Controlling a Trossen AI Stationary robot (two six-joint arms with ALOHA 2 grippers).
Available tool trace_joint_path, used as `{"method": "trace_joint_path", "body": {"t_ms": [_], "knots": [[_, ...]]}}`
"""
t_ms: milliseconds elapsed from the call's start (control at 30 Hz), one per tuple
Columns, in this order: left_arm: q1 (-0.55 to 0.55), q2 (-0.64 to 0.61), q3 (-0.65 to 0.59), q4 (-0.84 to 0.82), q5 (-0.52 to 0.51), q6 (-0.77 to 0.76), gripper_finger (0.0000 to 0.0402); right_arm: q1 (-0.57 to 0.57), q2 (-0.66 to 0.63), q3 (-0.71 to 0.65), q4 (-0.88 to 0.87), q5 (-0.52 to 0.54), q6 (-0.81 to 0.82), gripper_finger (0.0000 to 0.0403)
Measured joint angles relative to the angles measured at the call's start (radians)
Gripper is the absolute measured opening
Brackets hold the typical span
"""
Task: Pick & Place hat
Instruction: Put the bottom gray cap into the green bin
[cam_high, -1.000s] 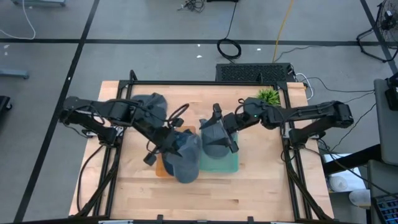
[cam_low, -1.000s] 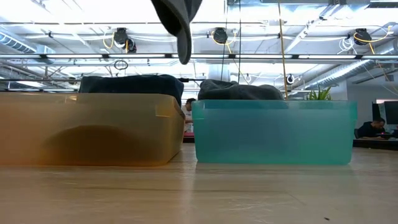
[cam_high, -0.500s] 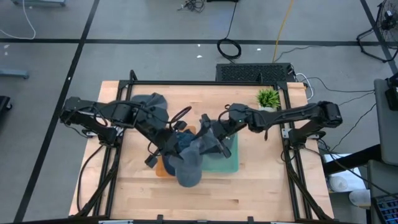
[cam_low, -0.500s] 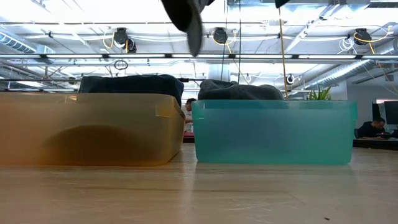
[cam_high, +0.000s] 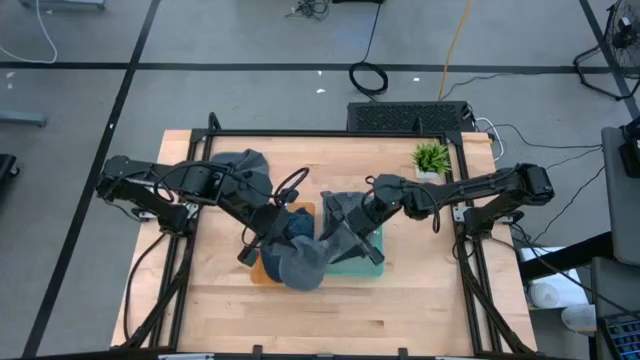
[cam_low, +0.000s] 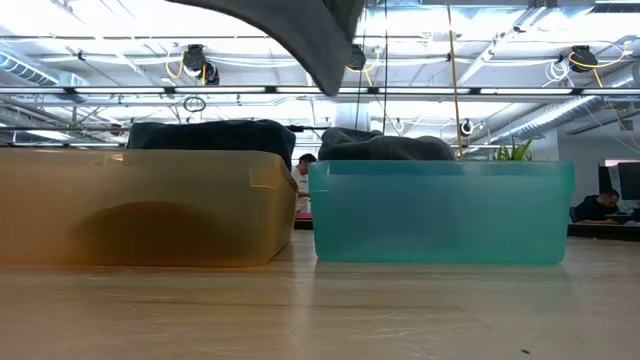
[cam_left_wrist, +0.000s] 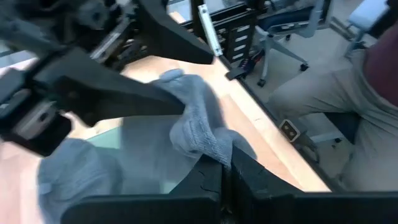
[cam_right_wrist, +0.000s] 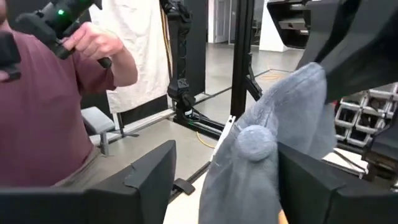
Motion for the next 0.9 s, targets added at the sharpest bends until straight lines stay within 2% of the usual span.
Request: {"method": "trace_joint_path", "body": {"t_ms": [233, 500, 633, 800, 900], "knots": [[0.010, 0.000, 0.000, 0.000, -0.016, -0.005, 0.0004, 0.000, 0.000, 0.000, 0.016, 0.007, 0.054, 0.0159], [0.010, 0.000, 0.000, -0.009, -0.016, -0.008, 0.0006, -0.002, 0.000, 0.000, 0.025, 0.037, 0.054, 0.0014], [0.010, 0.000, 0.000, -0.011, -0.016, -0.055, 0.0012, -0.002, 0.000, 0.000, 0.038, 0.036, 0.081, 0.0004], [0.010, -0.009, 0.000, -0.038, -0.019, -0.116, 0.0061, -0.002, -0.017, -0.001, -0.018, 0.040, 0.072, 0.0001], [0.012, -0.029, 0.000, -0.102, -0.063, -0.123, 0.0086, 0.003, -0.055, -0.001, -0.136, 0.124, 0.016, 0.0001]]}}
